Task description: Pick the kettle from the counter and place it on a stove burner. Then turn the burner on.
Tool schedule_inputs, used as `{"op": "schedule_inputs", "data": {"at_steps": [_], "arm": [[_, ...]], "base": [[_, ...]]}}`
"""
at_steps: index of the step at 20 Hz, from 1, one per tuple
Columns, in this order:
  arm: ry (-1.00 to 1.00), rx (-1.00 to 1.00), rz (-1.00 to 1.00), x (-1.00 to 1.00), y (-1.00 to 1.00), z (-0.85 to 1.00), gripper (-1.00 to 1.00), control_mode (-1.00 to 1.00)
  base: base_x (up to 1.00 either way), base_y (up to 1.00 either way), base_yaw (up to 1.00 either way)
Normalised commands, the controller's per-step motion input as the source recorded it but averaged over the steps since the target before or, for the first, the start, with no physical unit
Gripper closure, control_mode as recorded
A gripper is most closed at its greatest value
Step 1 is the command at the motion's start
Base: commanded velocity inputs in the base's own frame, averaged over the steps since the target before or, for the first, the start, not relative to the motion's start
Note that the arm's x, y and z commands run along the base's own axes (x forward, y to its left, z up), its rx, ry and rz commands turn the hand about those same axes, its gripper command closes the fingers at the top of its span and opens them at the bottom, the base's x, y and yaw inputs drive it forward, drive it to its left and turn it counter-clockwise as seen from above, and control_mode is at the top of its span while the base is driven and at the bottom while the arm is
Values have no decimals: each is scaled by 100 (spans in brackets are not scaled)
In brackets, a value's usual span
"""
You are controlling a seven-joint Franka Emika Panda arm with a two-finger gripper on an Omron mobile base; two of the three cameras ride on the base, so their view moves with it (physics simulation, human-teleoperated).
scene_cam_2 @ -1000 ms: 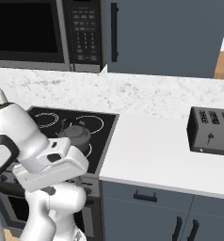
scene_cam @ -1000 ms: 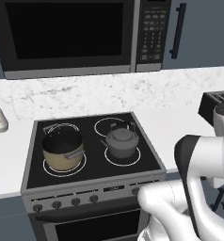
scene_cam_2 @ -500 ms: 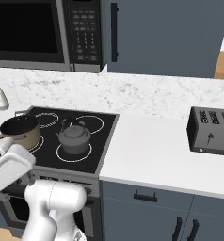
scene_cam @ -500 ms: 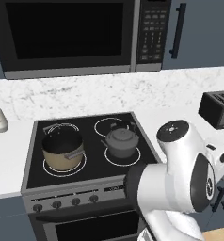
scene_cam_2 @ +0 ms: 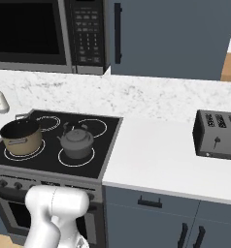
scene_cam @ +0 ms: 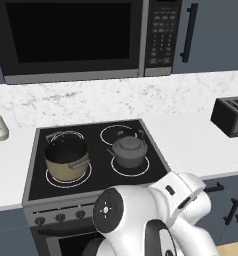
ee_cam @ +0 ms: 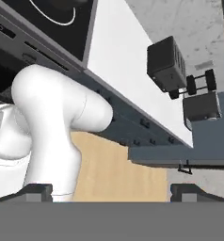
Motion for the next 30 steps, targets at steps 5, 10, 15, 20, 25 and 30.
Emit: {"op": "schedule_inputs", "data": {"at_steps": [5, 10, 15, 20, 25, 30], "arm": [[-35, 6, 0, 18, 100, -41, -100, -100], [-22, 27, 0, 16, 100, -83, -100, -100], [-11, 59, 10, 19, 32, -93, -100, -100], [-41, 32, 20, 27, -29, -34, -100, -100], [-49, 0, 27, 9, -32, -72, -100, -100], [-26, 1, 8, 0, -14, -34, -100, -100]], "base": [[0, 0, 0], [0, 0, 0], [0, 0, 0], [0, 0, 0], [0, 0, 0], [0, 0, 0]]}}
